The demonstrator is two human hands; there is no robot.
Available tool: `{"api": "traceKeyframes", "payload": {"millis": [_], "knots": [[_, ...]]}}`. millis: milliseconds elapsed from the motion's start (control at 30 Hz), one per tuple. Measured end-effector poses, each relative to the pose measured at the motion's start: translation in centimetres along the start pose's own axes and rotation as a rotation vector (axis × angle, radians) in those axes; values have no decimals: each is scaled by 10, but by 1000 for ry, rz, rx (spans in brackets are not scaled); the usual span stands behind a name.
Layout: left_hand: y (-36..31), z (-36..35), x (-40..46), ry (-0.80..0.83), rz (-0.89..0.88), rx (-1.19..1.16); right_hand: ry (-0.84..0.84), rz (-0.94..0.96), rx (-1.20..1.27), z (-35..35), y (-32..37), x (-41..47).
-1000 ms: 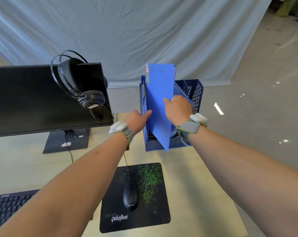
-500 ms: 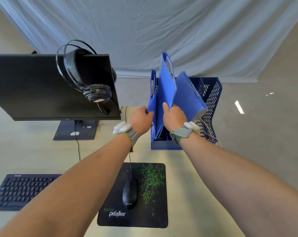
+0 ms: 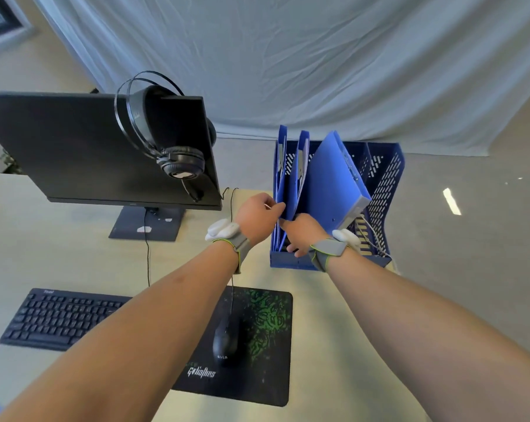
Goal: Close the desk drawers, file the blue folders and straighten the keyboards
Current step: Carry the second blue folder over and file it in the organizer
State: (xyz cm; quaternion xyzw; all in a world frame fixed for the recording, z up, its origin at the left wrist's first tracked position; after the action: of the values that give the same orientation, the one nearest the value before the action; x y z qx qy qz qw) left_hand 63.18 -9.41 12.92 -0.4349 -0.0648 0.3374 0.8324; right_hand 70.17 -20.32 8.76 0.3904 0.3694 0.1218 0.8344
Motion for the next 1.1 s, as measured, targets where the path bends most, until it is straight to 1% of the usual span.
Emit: {"api": "traceKeyframes", "payload": {"millis": [133, 200, 300, 467, 567, 733, 833, 867, 1000, 1100], "knots": [[-4, -3, -10, 14, -18, -24, 72, 16, -92, 9, -7, -7], [-3, -6, -14, 69, -12, -41, 96, 16, -114, 12, -10, -11], [-1, -13, -25, 137, -3, -46, 156, -39, -108, 13, -19, -18], [10, -17, -52, 134, 34, 0, 327, -113, -107, -4, -32, -26], [30, -11, -69, 116, 75, 36, 400, -85, -168, -24, -27, -34], [65, 30, -94, 47, 140, 102, 393, 57, -292, -62, -4, -58], [88, 69, -114, -17, 179, 115, 396, 102, -337, -88, 17, -78], [88, 75, -115, -21, 179, 128, 381, 111, -339, -87, 21, -79], [123, 134, -155, -104, 197, 127, 375, 189, -402, -135, 54, -109], [158, 179, -193, -151, 222, 83, 386, 244, -430, -189, 77, -139]]}}
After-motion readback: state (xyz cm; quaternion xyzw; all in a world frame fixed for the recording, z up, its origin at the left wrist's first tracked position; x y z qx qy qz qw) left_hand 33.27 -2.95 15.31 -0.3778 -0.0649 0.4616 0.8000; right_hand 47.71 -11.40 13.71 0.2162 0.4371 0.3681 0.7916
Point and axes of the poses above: each hand's wrist, its own x-axis towards the middle knuckle, its own z-axis out of the back of the hand, y = z × x, the point moved 3 cm from there along x, towards the middle knuckle, and after that the axes turned 2 degrees about z, right-handed, at the moved point
